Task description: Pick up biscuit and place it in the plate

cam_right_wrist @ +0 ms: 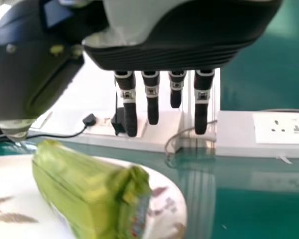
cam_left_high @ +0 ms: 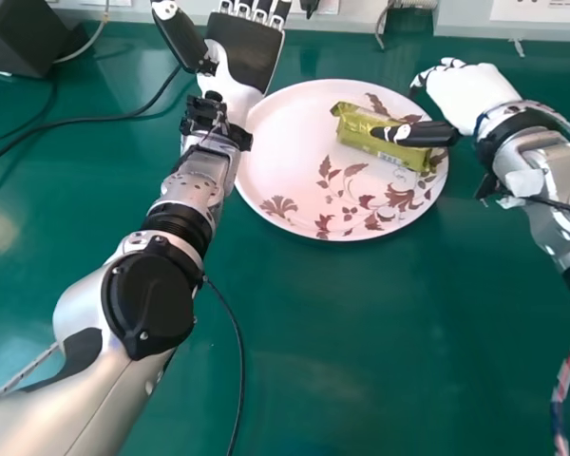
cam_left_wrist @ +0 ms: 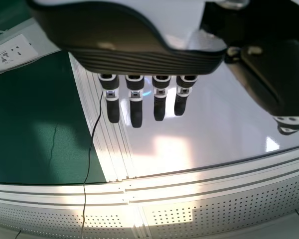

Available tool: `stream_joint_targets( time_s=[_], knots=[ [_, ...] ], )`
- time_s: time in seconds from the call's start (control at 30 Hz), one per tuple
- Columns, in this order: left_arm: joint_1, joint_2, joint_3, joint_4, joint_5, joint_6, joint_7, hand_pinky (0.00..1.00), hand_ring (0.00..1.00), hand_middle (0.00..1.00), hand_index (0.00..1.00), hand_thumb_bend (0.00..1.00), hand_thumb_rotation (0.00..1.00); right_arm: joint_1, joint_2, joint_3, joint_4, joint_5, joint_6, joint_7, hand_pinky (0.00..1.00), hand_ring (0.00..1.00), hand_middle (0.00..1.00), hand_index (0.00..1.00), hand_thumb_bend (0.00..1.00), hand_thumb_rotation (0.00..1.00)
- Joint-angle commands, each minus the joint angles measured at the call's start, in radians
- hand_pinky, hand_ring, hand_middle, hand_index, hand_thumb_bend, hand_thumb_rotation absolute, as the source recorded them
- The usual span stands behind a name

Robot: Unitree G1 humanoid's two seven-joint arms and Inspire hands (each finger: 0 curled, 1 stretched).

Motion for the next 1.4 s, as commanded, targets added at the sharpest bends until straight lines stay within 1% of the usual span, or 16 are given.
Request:
stream_joint_targets(
  time_s=[0.0,0.13,0.27,0.4,0.53,0.6,0.67,0.73,0.8,0.83,0.97,1.1,1.23,1.37],
  knots=[
    [-0.007,0.001,-0.005,-0.010,-0.003,-0.006,0.002,0.90,0.91,0.99,1.00,0.94,0.49,0.017,-0.009,-0.016,-0.031,0.006,0.009,0.016,0.72,0.90,0.91,0.77,1.00,0.55],
    [-0.008,-0.001,-0.004,-0.010,-0.005,-0.007,0.003,0.91,0.91,0.98,1.00,0.95,0.50,0.020,-0.006,-0.023,-0.048,0.002,0.015,0.022,0.72,0.90,0.91,0.78,1.00,0.56],
    [-0.009,-0.001,-0.004,-0.011,-0.006,-0.007,0.001,0.91,0.91,0.98,1.00,0.97,0.50,0.022,-0.005,-0.028,-0.055,0.004,0.011,0.018,0.75,0.91,0.91,0.78,1.00,0.57],
    [-0.010,-0.001,-0.004,-0.012,-0.006,-0.010,0.002,0.90,0.93,0.98,1.00,0.97,0.50,0.036,-0.009,-0.042,-0.094,0.007,0.016,0.027,0.77,0.93,0.92,0.79,1.00,0.57],
    [-0.012,0.000,-0.003,-0.012,-0.007,-0.006,0.006,0.91,0.92,0.98,1.00,0.96,0.49,0.055,-0.011,-0.062,-0.135,0.010,0.024,0.035,0.74,0.92,0.90,0.76,1.00,0.56],
    [-0.012,-0.001,-0.005,-0.013,-0.006,-0.010,0.004,0.91,0.91,0.98,1.00,0.95,0.48,0.063,-0.011,-0.072,-0.152,0.013,0.031,0.039,0.74,0.92,0.90,0.76,1.00,0.57],
    [-0.013,-0.002,-0.006,-0.014,-0.005,-0.014,0.001,0.92,0.91,0.98,1.00,0.95,0.48,0.070,-0.012,-0.082,-0.166,0.016,0.035,0.044,0.76,0.93,0.92,0.77,1.00,0.58],
    [-0.013,-0.003,-0.005,-0.014,-0.006,-0.016,0.000,0.91,0.91,0.98,1.00,0.96,0.49,0.078,-0.015,-0.092,-0.182,0.017,0.034,0.040,0.79,0.94,0.94,0.81,1.00,0.58],
    [-0.013,-0.002,-0.005,-0.014,-0.007,-0.015,0.002,0.90,0.91,0.98,1.00,0.97,0.53,0.088,-0.019,-0.105,-0.202,0.019,0.034,0.037,0.79,0.94,0.94,0.81,1.00,0.57],
    [-0.013,-0.001,-0.005,-0.014,-0.007,-0.013,0.006,0.90,0.91,0.97,1.00,0.97,0.55,0.093,-0.019,-0.112,-0.215,0.020,0.037,0.038,0.78,0.93,0.93,0.80,1.00,0.57],
    [-0.014,-0.001,-0.007,-0.013,-0.004,-0.011,0.015,0.89,0.90,0.97,1.00,0.98,0.55,0.114,-0.013,-0.140,-0.266,0.022,0.063,0.041,0.75,0.91,0.91,0.75,1.00,0.54],
    [-0.014,-0.004,-0.006,-0.013,-0.004,-0.015,0.018,0.89,0.90,0.98,1.00,0.98,0.57,0.132,-0.008,-0.156,-0.310,0.018,0.091,0.051,0.76,0.92,0.91,0.78,1.00,0.55],
    [-0.013,-0.003,-0.007,-0.013,-0.003,-0.014,0.026,0.89,0.90,0.98,1.00,0.99,0.58,0.154,-0.003,-0.172,-0.361,0.021,0.107,0.053,0.76,0.91,0.91,0.77,1.00,0.53],
    [-0.014,-0.006,-0.008,-0.012,-0.002,-0.015,0.033,0.88,0.89,0.97,1.00,0.99,0.57,0.179,0.007,-0.185,-0.415,0.019,0.113,0.041,0.74,0.90,0.90,0.76,1.00,0.54]
  ],
)
